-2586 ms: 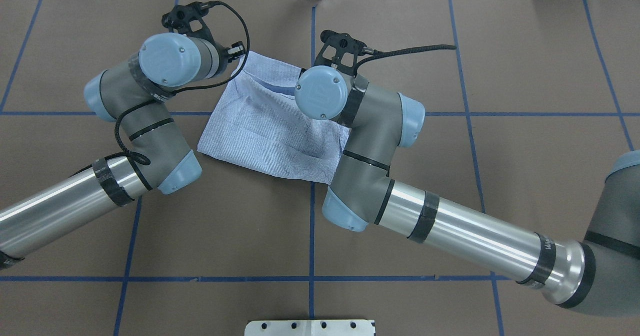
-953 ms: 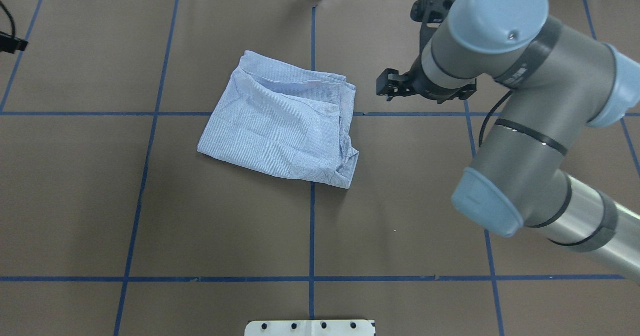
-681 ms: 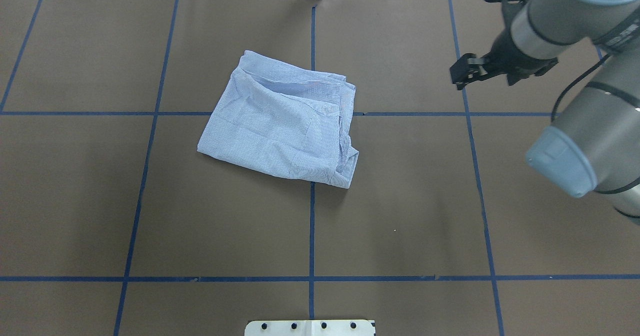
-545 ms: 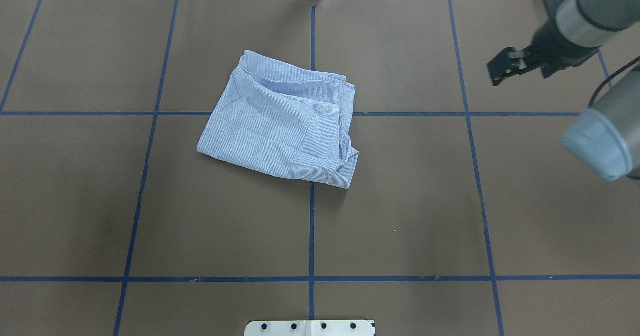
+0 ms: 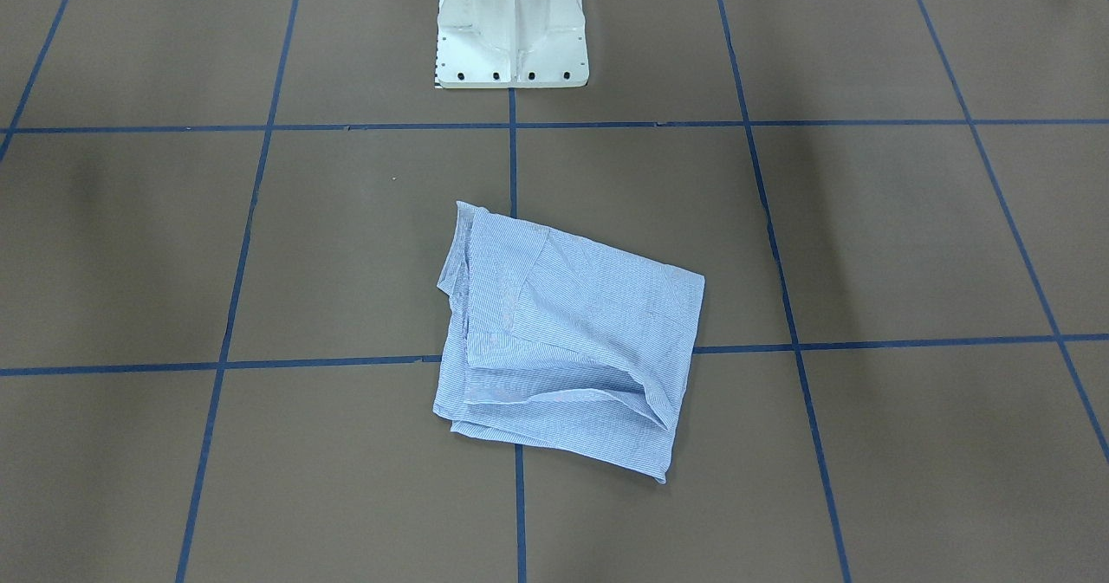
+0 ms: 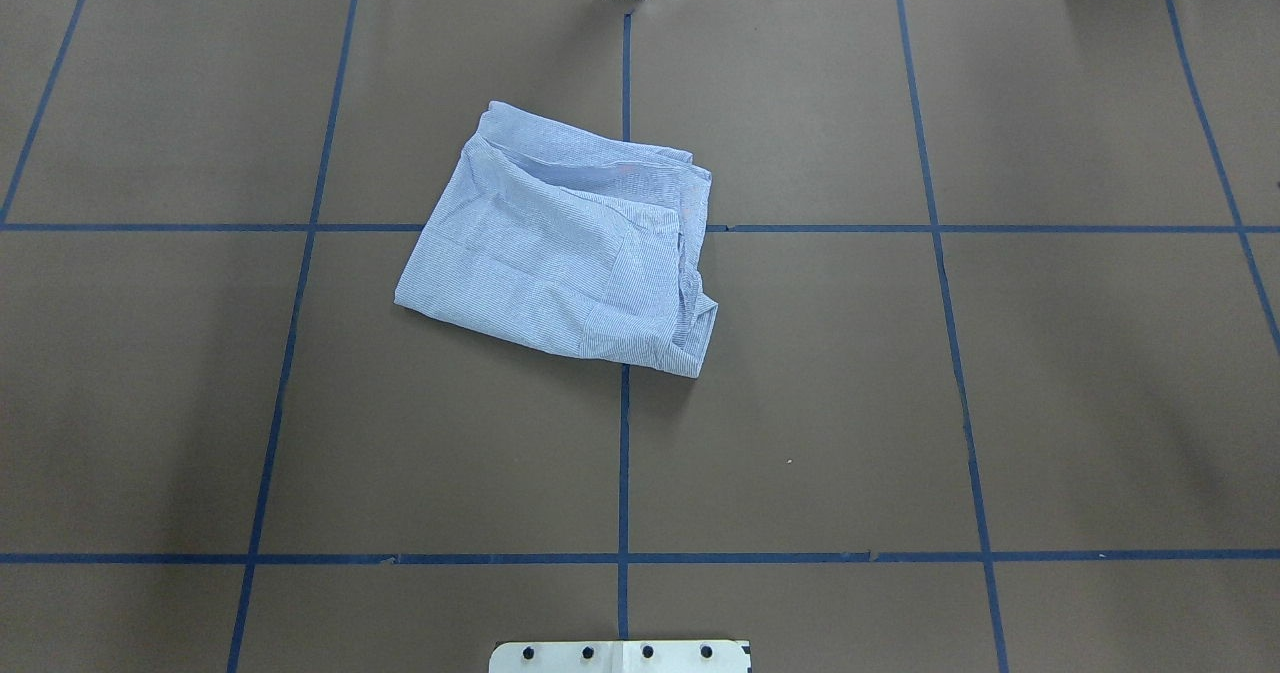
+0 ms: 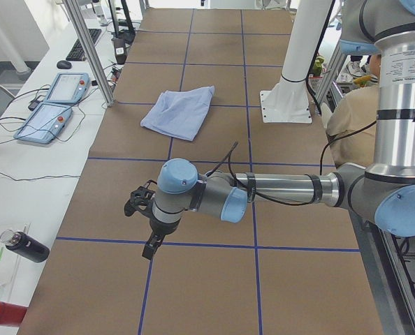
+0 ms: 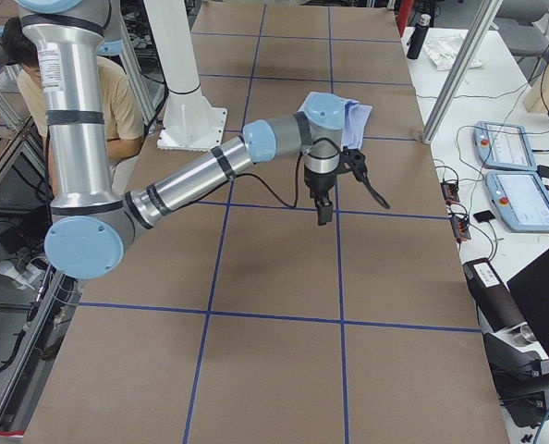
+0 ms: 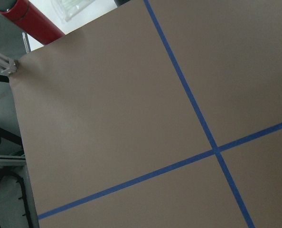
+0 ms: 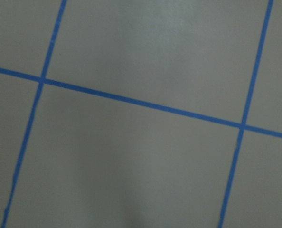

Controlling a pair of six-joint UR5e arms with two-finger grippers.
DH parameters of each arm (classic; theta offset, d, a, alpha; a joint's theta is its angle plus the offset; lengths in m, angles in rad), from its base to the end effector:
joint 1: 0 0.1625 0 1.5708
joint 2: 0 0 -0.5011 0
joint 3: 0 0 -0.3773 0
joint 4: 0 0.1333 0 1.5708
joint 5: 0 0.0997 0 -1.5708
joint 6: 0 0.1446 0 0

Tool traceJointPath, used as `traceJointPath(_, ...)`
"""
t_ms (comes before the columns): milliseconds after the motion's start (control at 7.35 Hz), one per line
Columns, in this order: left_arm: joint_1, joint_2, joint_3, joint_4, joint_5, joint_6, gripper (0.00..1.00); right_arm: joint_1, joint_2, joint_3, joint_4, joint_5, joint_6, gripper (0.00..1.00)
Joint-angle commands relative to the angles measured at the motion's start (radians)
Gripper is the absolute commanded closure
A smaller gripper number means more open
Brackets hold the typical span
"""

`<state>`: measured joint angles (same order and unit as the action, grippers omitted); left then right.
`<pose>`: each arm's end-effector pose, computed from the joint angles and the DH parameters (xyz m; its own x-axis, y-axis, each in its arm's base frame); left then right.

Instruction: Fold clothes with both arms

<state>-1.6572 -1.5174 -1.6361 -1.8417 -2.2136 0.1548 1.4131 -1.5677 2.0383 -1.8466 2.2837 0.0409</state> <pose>-0.0877 -0.4728 0.7417 0.8149 0.2439 -0.5257 -0.0433 0.9302 0.3645 -0.0335 -0.4572 0.5805 0.7329 -0.2040 0.6490 0.1242 0.9781 0.1672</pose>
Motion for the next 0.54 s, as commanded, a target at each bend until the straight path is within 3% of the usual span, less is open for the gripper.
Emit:
traceJointPath(0,0.002,0.101,-0.066,0.056,-0.088,-0.153,0.00,0.062,-0.145,-0.016,0.000,0.007,-0.072,0.00)
traceJointPath(408,0.007,0.171,-0.120,0.064,-0.153,-0.144,0.00,0.098,-0.241,-0.055,0.001,0.008,-0.067,0.00)
